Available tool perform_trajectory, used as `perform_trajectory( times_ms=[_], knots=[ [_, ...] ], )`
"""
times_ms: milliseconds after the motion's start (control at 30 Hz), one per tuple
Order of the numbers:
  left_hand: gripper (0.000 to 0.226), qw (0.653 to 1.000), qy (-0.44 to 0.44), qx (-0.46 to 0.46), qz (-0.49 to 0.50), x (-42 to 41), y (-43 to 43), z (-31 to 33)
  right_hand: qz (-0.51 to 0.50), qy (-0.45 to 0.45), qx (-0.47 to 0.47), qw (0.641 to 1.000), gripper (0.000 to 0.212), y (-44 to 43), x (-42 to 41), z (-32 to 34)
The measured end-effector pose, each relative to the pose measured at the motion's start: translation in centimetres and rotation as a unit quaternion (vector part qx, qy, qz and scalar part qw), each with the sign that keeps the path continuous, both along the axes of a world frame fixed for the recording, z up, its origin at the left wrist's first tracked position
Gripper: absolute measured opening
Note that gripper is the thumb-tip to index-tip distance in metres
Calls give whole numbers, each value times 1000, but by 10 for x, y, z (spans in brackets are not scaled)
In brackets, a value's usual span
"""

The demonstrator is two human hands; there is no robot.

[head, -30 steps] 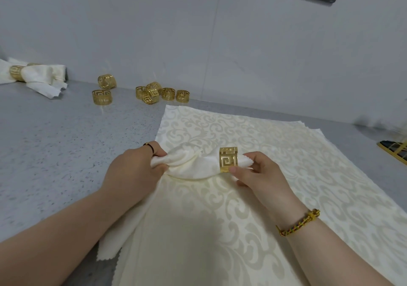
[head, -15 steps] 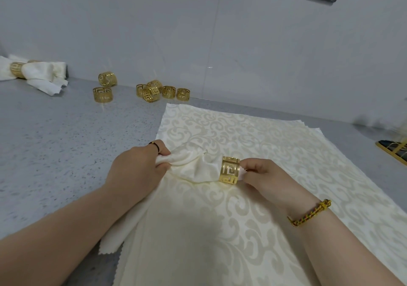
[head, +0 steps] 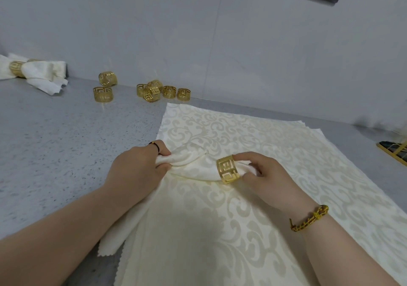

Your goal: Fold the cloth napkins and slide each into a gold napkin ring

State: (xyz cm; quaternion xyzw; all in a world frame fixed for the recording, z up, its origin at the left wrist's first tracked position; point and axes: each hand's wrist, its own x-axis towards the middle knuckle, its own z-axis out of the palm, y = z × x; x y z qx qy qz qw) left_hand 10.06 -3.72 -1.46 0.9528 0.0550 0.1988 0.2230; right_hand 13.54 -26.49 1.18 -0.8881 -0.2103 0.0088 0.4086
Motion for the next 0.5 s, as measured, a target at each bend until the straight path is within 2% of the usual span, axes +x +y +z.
perform_trajectory(
  times_ms=[100, 200, 267, 367, 500],
  knots=[
    [17, 1000, -1, 3, -1, 0, 1, 0, 8, 63, 0, 998, 30, -8, -1, 4],
    [19, 1000, -2, 8, -9, 0, 2, 0, -27, 89, 43, 995, 30, -17, 2, 6],
    [20, 1000, -3, 10, -14, -1, 2, 0, -43, 72, 59, 995, 34, -15, 4, 4],
    [20, 1000, -4, 14, -20, -3, 1, 1, -38, 23, 25, 999, 36, -7, 4, -2],
    [20, 999, 2, 25, -29, -9, -5, 4, -6, 24, 1, 1000, 30, -4, 0, -3]
  ],
)
